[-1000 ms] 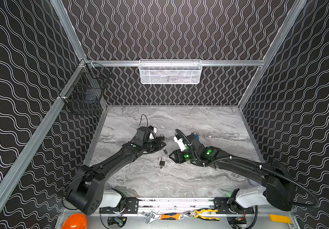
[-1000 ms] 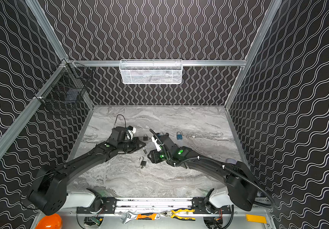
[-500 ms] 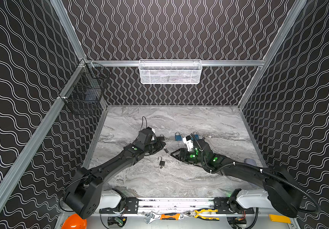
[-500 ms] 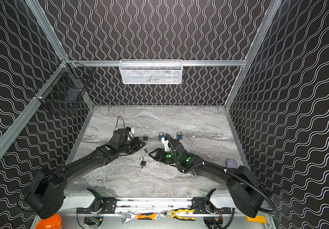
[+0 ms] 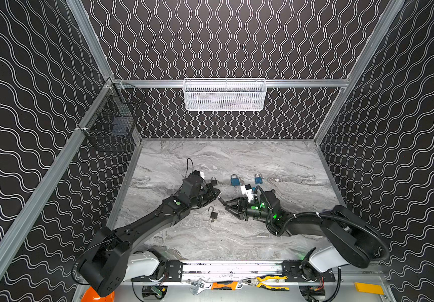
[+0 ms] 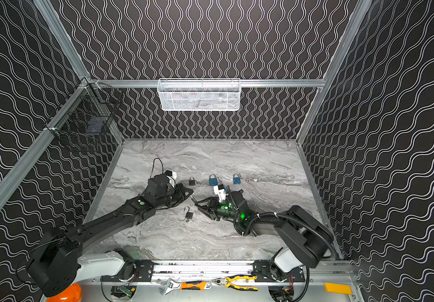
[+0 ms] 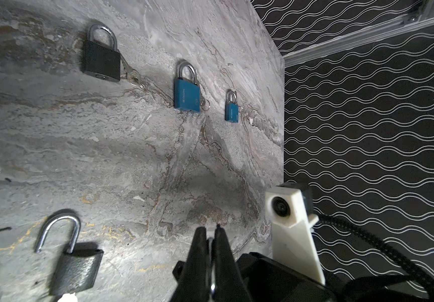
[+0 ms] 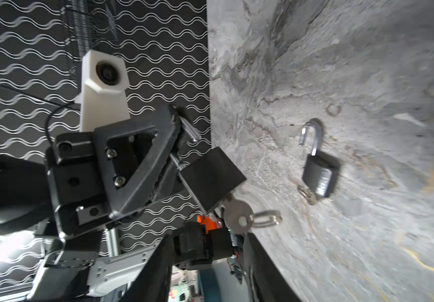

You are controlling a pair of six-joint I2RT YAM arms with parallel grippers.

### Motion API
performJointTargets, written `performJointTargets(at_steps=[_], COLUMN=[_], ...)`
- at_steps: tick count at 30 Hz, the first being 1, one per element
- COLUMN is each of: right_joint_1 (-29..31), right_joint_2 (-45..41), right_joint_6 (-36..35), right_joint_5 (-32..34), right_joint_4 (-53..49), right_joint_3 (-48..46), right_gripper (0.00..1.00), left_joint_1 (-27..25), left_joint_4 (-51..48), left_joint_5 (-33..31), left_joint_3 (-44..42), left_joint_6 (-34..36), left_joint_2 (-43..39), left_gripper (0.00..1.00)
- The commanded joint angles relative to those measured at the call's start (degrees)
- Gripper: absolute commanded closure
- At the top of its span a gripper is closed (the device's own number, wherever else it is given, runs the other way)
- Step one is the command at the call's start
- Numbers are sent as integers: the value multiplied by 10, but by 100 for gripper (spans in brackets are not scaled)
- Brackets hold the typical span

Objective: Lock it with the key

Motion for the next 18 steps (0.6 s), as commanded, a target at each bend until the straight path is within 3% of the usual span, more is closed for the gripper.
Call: performJointTargets(at_steps=[1, 8, 18], right_joint_1=[1, 1, -2], right_joint_2=[19, 63, 72], right_joint_6=[61, 99, 74], right_joint_5=[-18, -19, -4], right_joint_4=[125, 195, 152], right_joint_3=[-2, 3, 16], right_gripper=[54, 55, 55], left_joint_1=[-2, -8, -8], left_joint_4=[33, 59, 73], left_joint_5=[-13, -6, 5], left_joint_3=[2, -9, -19], left_joint_6=[-1, -11, -19], left_joint_2=[-1, 2, -5], left_gripper=[100, 100, 100])
